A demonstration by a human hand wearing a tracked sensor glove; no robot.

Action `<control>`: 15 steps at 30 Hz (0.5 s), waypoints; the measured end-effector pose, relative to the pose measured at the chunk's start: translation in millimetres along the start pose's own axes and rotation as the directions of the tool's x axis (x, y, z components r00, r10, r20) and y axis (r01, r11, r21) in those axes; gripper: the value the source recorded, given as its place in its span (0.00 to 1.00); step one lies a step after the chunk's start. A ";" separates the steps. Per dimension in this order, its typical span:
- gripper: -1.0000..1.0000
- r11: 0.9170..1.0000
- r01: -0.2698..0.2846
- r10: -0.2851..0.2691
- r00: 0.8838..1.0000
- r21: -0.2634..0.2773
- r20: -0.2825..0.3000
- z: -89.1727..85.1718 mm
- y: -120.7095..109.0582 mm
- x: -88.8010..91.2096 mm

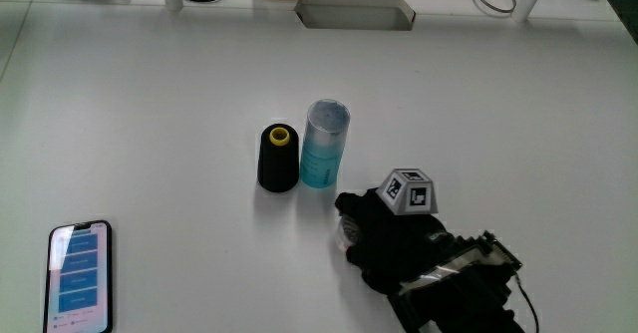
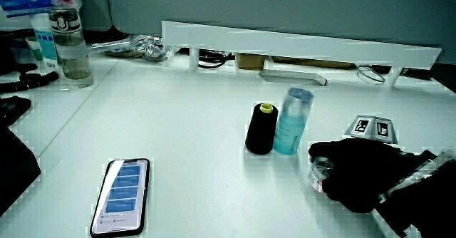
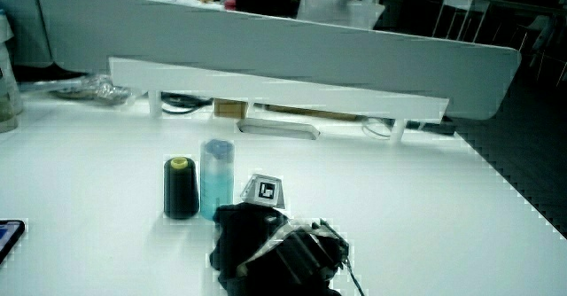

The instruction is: Place paper clip

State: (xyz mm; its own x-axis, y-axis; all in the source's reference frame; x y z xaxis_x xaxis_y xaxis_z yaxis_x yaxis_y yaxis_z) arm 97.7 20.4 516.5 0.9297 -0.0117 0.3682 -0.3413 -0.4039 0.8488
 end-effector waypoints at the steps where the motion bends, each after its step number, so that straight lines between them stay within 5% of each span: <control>1: 0.50 1.000 -0.011 0.011 1.000 -0.011 -0.002 -1.6 1.5 -4.8; 9: 0.50 0.996 -0.082 0.083 0.996 -0.030 0.038 -7.9 9.2 -46.9; 15: 0.50 0.994 -0.100 0.102 0.994 -0.046 0.049 -12.8 12.8 -60.9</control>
State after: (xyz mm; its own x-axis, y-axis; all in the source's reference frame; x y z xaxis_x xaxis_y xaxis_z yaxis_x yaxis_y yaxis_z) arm 34.9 27.7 509.8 0.8958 -0.0977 0.4336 -0.4381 -0.3581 0.8245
